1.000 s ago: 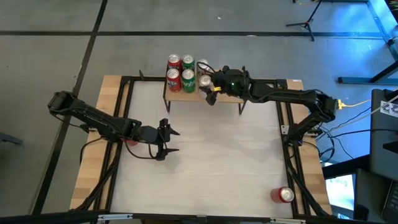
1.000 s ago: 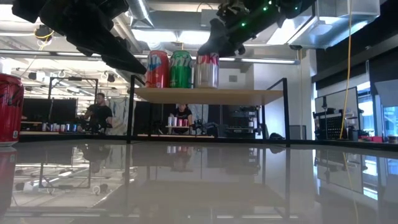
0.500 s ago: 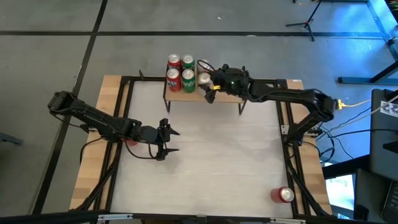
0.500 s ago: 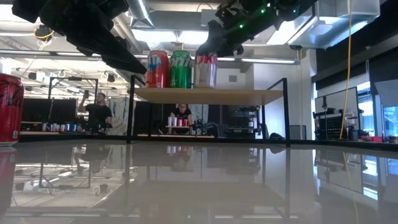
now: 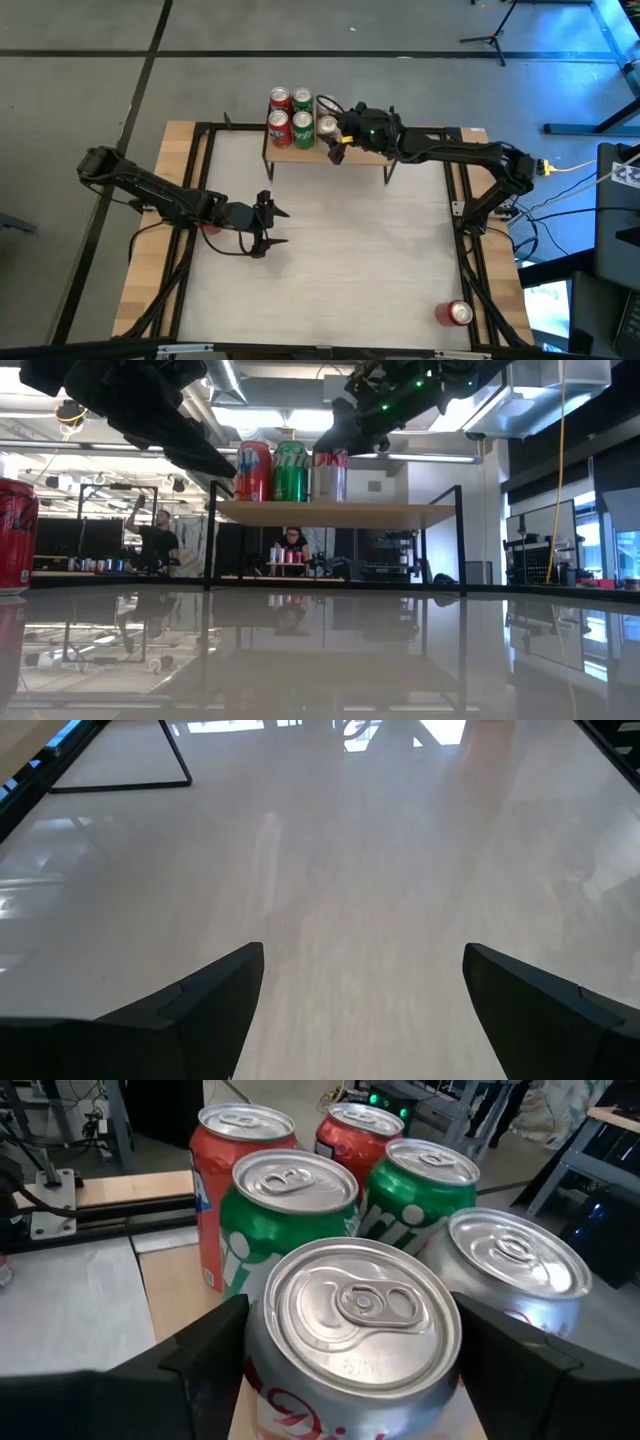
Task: Place canned beverage on shelf
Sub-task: Put the silver soda can aligned with the other silver soda can on the shelf
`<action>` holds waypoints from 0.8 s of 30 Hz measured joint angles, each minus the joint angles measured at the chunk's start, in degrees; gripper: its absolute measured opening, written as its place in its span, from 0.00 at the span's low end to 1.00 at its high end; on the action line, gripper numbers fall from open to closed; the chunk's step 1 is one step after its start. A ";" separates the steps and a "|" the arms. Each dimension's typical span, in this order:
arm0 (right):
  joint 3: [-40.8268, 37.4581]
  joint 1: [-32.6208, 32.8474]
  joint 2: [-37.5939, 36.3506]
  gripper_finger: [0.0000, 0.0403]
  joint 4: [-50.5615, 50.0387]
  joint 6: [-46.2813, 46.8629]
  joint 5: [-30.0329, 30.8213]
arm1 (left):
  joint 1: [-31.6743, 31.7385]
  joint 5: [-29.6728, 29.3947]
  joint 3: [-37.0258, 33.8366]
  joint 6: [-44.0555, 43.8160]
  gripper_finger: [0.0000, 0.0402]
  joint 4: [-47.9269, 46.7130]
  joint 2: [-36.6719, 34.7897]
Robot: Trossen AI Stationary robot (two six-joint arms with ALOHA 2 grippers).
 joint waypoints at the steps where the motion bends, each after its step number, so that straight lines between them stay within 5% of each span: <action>1: 0.00 0.01 0.16 0.74 0.43 0.00 -0.01 | -0.02 0.00 0.00 0.00 0.83 0.00 0.00; 9: 0.00 0.01 0.89 0.75 1.08 0.20 0.45 | -0.02 0.01 0.00 0.00 0.83 -0.01 0.00; 24: 0.02 0.03 1.25 0.93 1.23 -1.22 2.00 | -0.01 0.26 0.00 0.00 0.83 -0.04 0.00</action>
